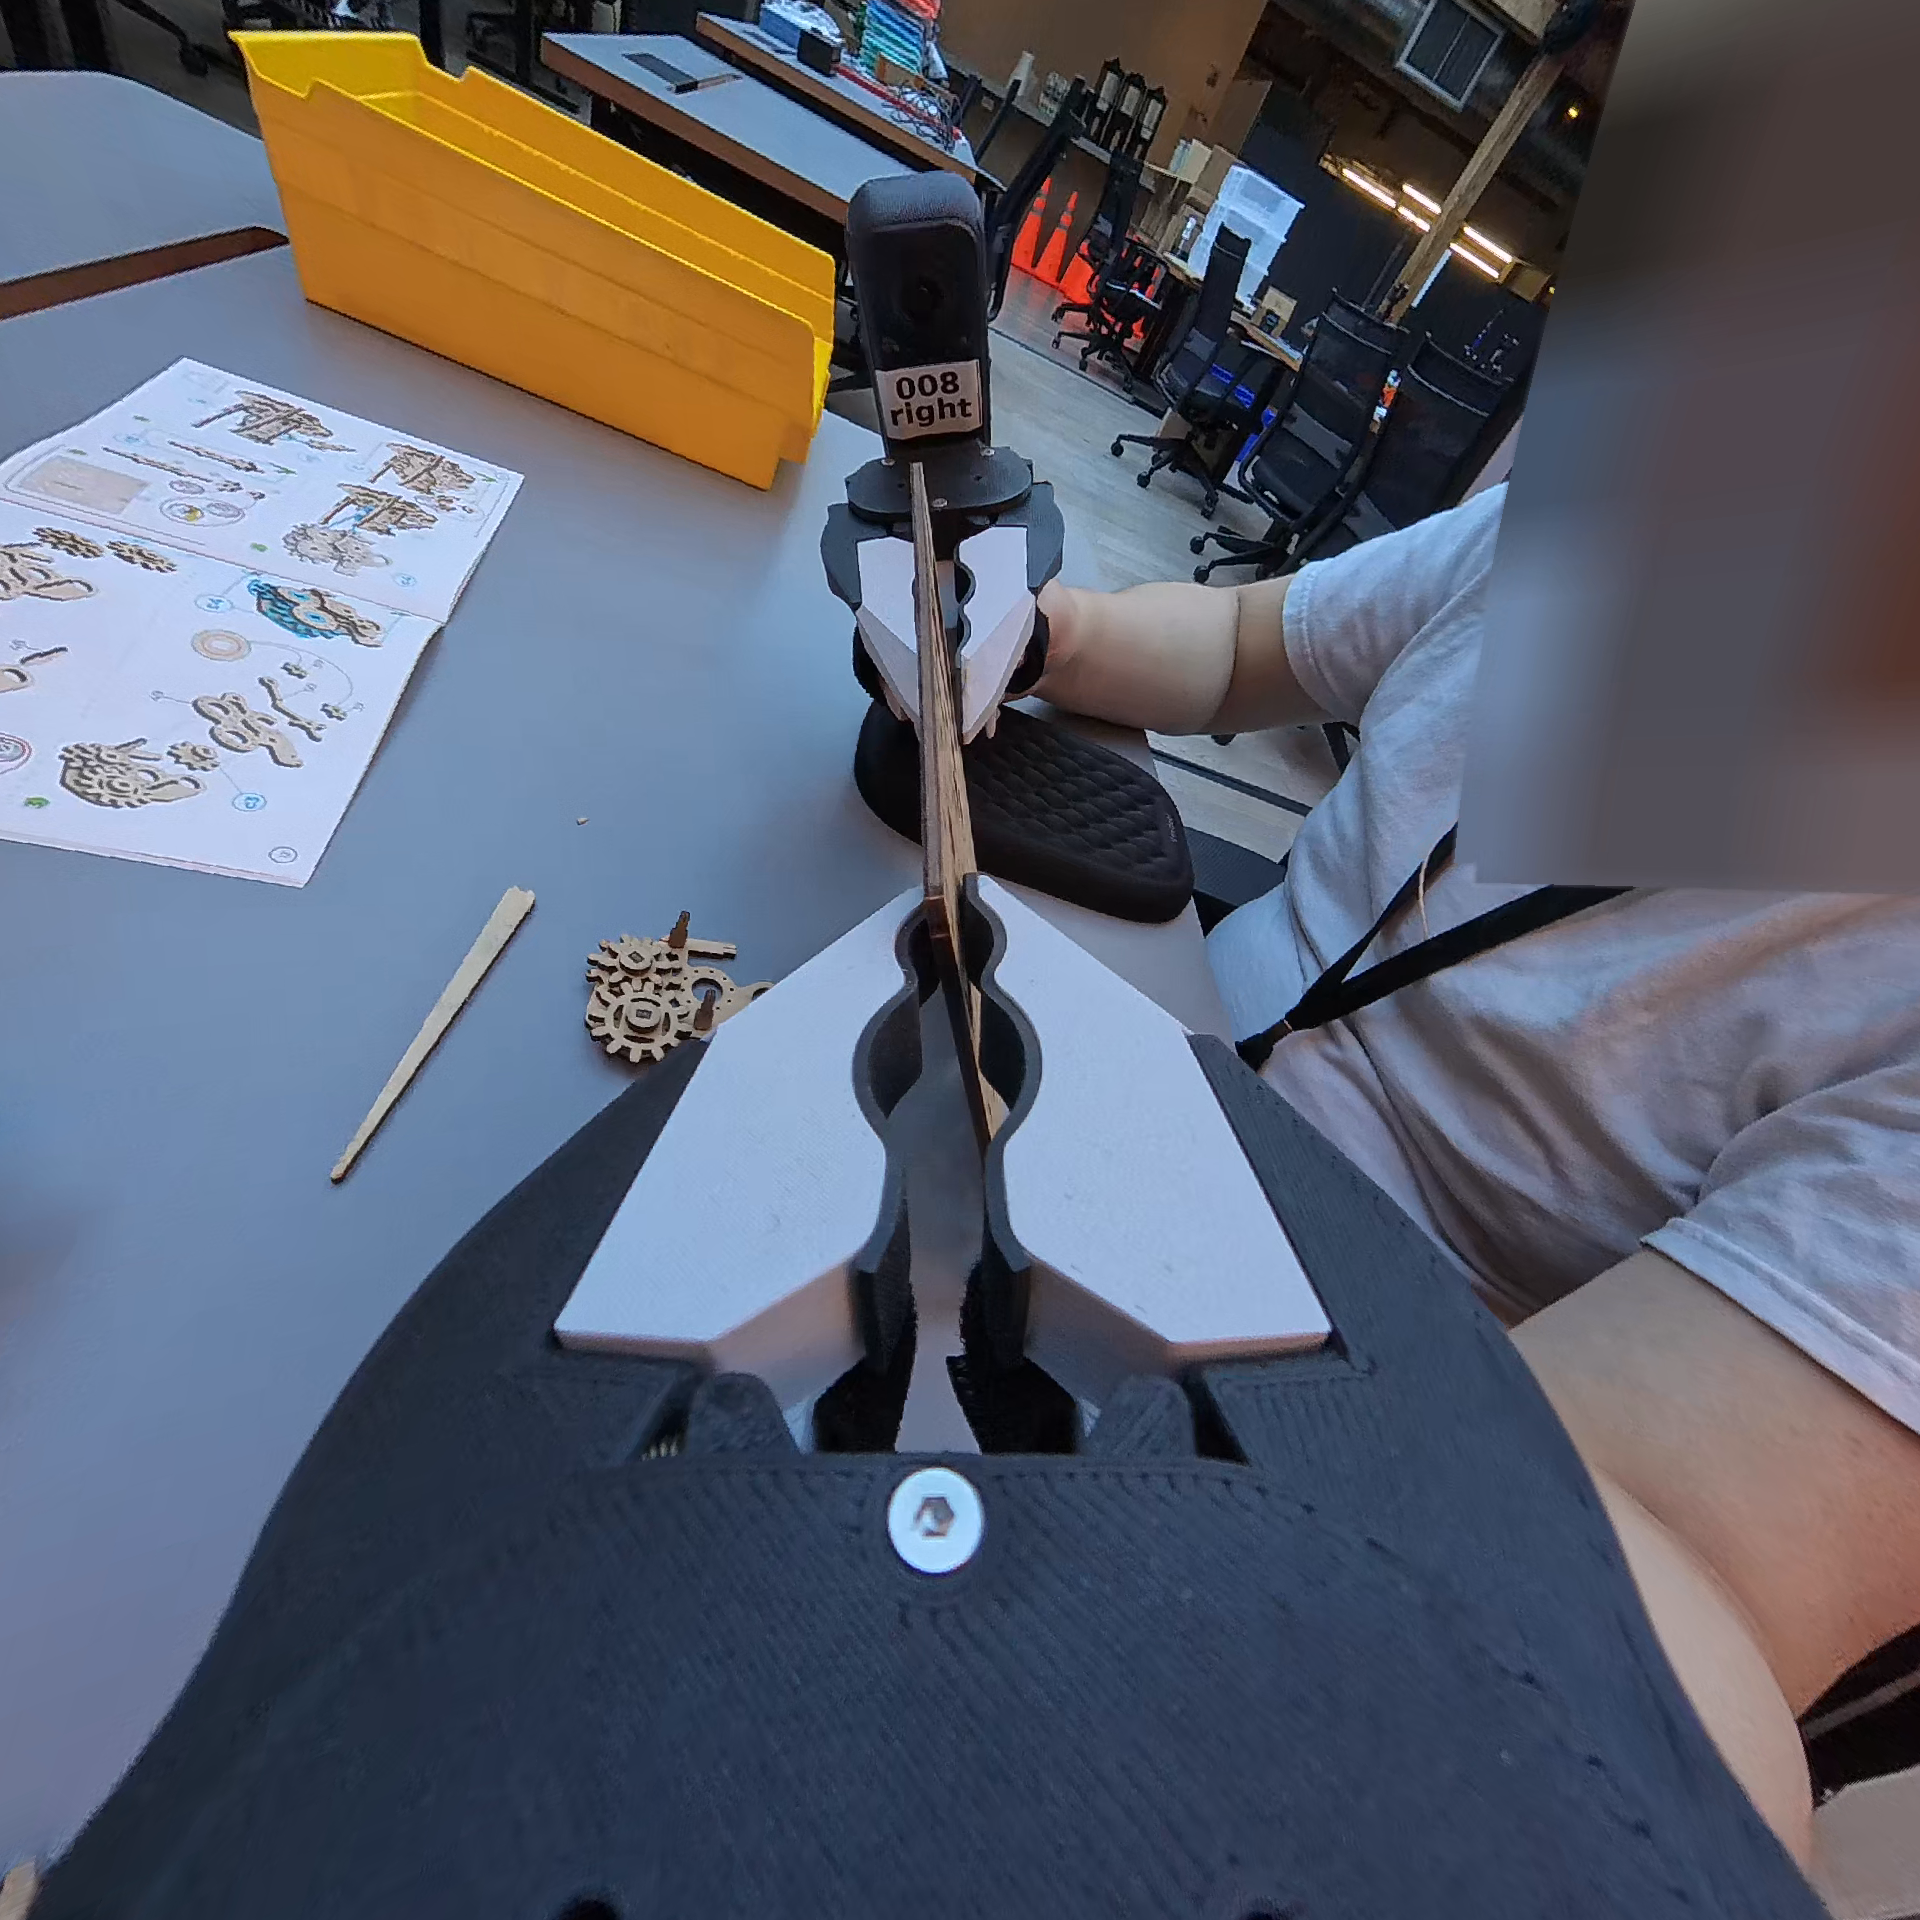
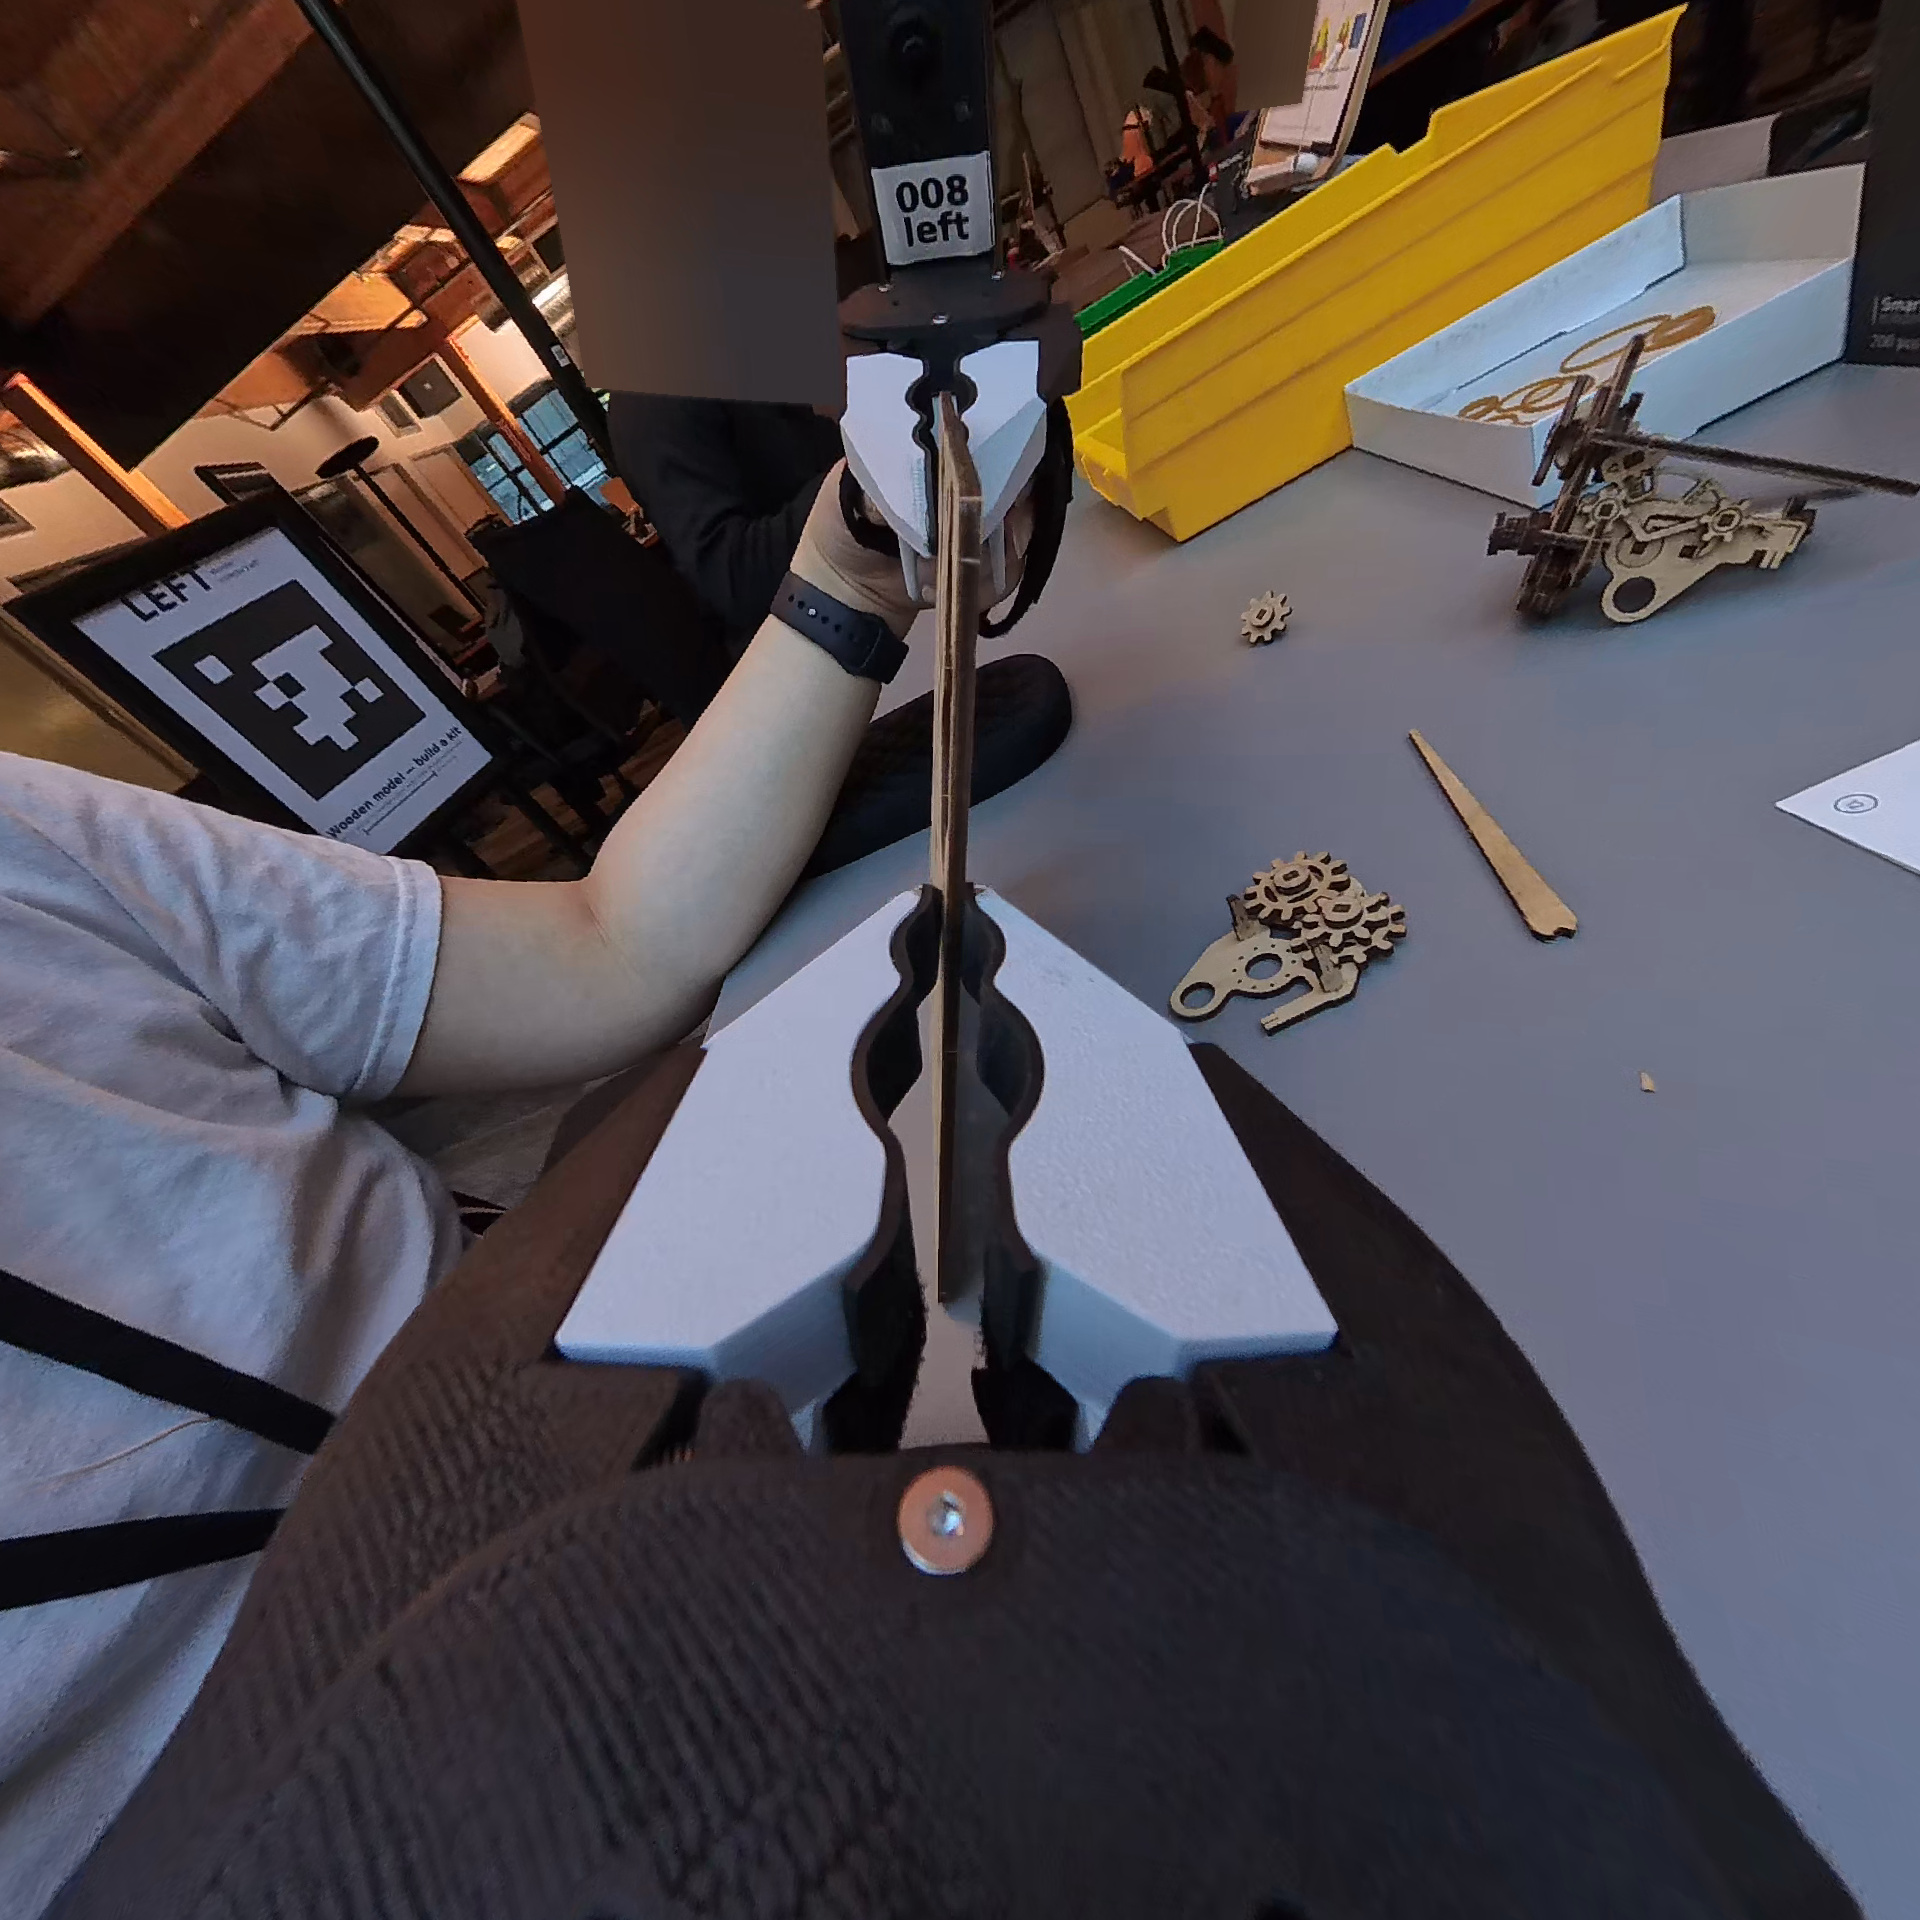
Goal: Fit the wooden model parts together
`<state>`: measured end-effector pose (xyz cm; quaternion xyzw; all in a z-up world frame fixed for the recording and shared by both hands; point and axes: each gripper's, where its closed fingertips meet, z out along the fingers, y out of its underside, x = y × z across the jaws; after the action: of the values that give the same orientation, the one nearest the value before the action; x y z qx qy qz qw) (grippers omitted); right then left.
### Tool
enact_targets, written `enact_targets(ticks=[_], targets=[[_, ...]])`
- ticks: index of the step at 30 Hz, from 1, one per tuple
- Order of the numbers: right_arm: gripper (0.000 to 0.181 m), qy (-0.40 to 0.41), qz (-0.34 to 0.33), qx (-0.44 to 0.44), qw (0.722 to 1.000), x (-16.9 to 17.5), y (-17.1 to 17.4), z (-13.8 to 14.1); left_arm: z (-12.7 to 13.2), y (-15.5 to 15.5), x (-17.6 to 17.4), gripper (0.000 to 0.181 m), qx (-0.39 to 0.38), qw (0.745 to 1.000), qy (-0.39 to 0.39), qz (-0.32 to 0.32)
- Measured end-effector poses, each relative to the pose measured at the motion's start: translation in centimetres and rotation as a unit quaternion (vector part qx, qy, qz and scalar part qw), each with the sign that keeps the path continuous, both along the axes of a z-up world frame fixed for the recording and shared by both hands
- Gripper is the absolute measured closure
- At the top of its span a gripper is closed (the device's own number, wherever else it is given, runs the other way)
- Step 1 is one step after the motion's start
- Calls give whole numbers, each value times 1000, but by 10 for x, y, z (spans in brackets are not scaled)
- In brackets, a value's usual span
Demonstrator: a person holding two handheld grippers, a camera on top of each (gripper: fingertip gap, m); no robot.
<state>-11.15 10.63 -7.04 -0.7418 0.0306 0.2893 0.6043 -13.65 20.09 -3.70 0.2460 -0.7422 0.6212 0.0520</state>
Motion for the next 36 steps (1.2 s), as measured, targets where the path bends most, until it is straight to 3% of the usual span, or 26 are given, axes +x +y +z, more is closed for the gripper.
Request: enact_targets(ticks=[9, 15, 36], targets=[[180, 11, 25, -24, 999, 22, -15, -4, -13, -7, 12, 174, 5, 999, 45, 8], [180, 37, 38, -22, 998, 29, -20, -8, -20, -14, 15, 180, 14, 998, 59, -2], [180, 57, 45, -19, 997, 35, -22, -9, -36, -16, 16, 177, 35, 995, 98, -4]])
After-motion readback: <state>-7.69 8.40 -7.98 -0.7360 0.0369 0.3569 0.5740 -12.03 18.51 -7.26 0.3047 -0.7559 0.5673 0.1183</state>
